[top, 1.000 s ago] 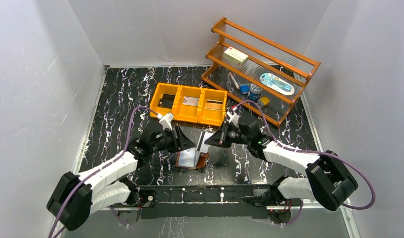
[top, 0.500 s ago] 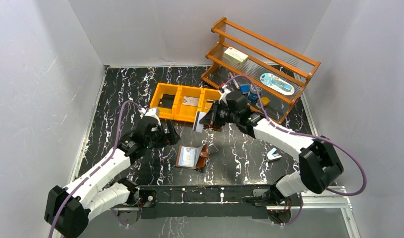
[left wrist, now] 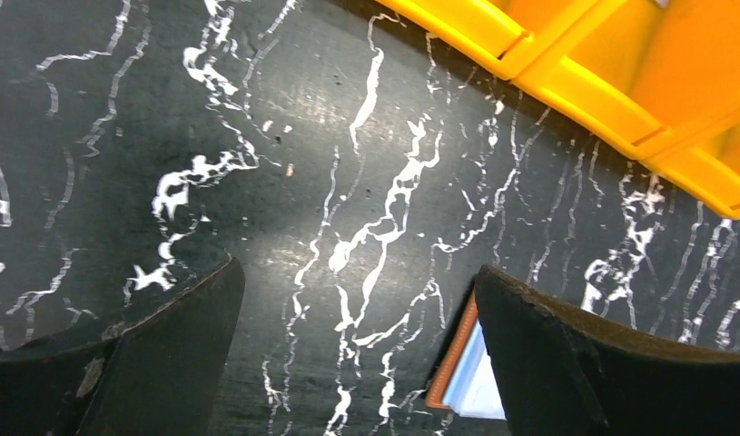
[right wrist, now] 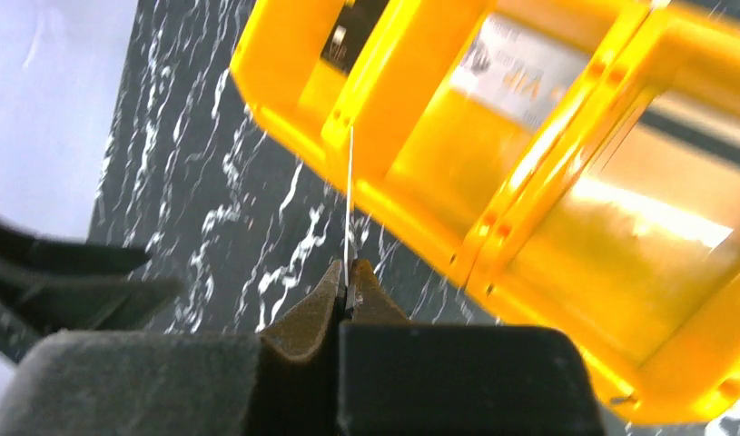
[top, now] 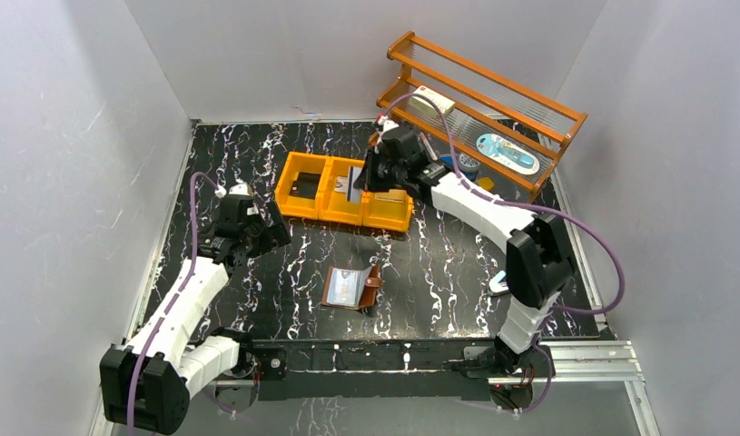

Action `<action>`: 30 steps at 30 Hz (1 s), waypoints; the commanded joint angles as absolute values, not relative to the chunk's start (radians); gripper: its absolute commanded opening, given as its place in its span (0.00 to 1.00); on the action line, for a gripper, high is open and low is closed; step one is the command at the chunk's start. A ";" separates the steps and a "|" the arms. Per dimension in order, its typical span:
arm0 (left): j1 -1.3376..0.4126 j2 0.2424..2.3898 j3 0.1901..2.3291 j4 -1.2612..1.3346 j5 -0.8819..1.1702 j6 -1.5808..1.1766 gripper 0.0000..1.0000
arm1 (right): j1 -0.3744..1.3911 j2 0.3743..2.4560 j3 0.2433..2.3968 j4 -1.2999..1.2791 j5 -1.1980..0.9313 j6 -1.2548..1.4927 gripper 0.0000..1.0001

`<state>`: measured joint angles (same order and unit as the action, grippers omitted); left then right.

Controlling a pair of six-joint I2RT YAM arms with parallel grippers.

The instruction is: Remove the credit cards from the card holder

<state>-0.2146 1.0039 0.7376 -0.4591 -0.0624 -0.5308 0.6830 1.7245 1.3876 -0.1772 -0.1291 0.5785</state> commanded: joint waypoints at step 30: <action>-0.209 0.939 0.751 -0.489 -0.147 -0.433 0.98 | 0.856 2.413 2.221 -0.415 0.655 -0.247 0.00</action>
